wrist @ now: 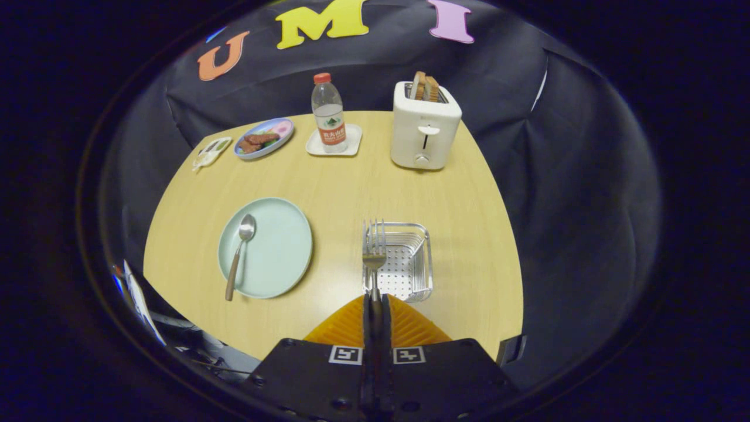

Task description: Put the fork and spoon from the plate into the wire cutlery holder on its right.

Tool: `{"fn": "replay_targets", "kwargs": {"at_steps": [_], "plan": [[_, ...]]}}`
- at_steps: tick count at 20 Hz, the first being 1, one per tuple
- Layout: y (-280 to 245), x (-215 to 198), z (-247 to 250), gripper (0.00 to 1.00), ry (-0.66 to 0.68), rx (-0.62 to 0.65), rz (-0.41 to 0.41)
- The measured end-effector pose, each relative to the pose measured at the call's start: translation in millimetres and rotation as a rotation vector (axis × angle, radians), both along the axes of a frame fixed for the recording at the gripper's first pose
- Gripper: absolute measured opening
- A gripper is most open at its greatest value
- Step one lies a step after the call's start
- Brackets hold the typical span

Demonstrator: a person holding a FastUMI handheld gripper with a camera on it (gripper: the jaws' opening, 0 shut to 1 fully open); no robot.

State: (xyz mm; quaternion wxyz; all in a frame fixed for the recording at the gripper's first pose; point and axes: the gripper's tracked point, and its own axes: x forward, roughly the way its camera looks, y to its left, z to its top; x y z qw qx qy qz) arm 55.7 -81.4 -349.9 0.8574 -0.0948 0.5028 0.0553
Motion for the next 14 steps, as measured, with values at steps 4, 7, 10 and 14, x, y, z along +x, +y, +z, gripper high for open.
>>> {"fn": "replay_targets", "kwargs": {"at_steps": [4, 7, 10, 14], "plan": [[-5, -9, -1, 0.05, 0.091, 0.001, -0.019], [-7, -11, 1, 0.04, 0.156, -0.008, -0.027], [-7, -11, 4, 0.04, 0.249, 0.009, -0.062], [-11, 4, 5, 0.04, 0.308, -0.028, -0.066]]}}
